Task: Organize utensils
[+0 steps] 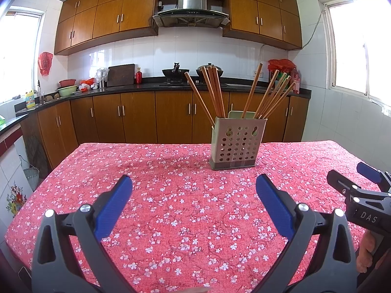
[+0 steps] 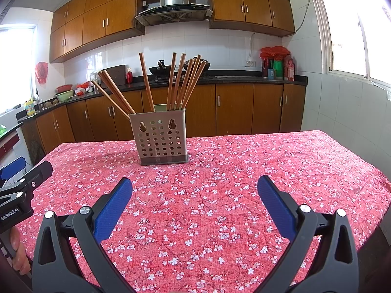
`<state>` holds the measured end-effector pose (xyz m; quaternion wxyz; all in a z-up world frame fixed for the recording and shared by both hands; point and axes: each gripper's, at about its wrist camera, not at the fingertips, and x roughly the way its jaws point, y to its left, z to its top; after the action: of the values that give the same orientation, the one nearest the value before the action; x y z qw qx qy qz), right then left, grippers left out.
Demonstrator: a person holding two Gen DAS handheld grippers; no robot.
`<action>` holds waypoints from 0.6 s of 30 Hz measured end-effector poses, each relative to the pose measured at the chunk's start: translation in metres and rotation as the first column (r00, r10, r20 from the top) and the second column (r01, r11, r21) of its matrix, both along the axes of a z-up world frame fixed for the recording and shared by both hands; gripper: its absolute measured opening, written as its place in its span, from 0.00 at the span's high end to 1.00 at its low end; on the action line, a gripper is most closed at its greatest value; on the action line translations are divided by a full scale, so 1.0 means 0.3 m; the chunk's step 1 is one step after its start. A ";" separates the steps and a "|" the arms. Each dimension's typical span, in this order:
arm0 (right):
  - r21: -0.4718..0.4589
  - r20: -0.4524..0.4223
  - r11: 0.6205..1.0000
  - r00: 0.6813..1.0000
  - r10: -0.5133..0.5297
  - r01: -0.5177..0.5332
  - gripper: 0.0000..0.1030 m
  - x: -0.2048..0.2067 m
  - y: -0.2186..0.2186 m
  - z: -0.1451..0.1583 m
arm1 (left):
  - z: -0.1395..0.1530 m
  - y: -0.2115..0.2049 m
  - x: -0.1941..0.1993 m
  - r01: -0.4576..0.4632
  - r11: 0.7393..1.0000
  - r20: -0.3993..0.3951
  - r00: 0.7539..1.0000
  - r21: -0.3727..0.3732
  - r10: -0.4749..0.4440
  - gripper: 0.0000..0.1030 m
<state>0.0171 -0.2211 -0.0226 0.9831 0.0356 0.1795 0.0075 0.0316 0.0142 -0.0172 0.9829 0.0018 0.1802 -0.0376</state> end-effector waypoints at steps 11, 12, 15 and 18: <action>0.000 0.000 1.000 1.000 0.000 0.000 0.02 0.001 0.000 0.000 | -0.001 -0.005 0.000 0.000 1.000 -0.002 1.000 0.000 0.000 0.04; 0.000 0.000 1.000 1.000 0.000 0.000 0.02 -0.001 0.000 -0.001 | -0.001 -0.003 0.000 -0.001 1.000 -0.001 1.000 0.000 0.001 0.04; 0.000 -0.001 1.000 1.000 0.000 0.000 0.02 0.000 -0.001 -0.001 | -0.008 0.001 -0.001 -0.001 1.000 -0.003 1.000 -0.002 0.001 0.04; 0.000 0.000 1.000 1.000 0.000 0.000 0.02 0.001 -0.001 0.000 | -0.009 0.003 0.000 -0.001 1.000 -0.002 1.000 -0.001 0.001 0.04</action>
<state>0.0172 -0.2215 -0.0226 0.9831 0.0357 0.1796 0.0074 0.0315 0.0151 -0.0199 0.9827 0.0012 0.1814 -0.0373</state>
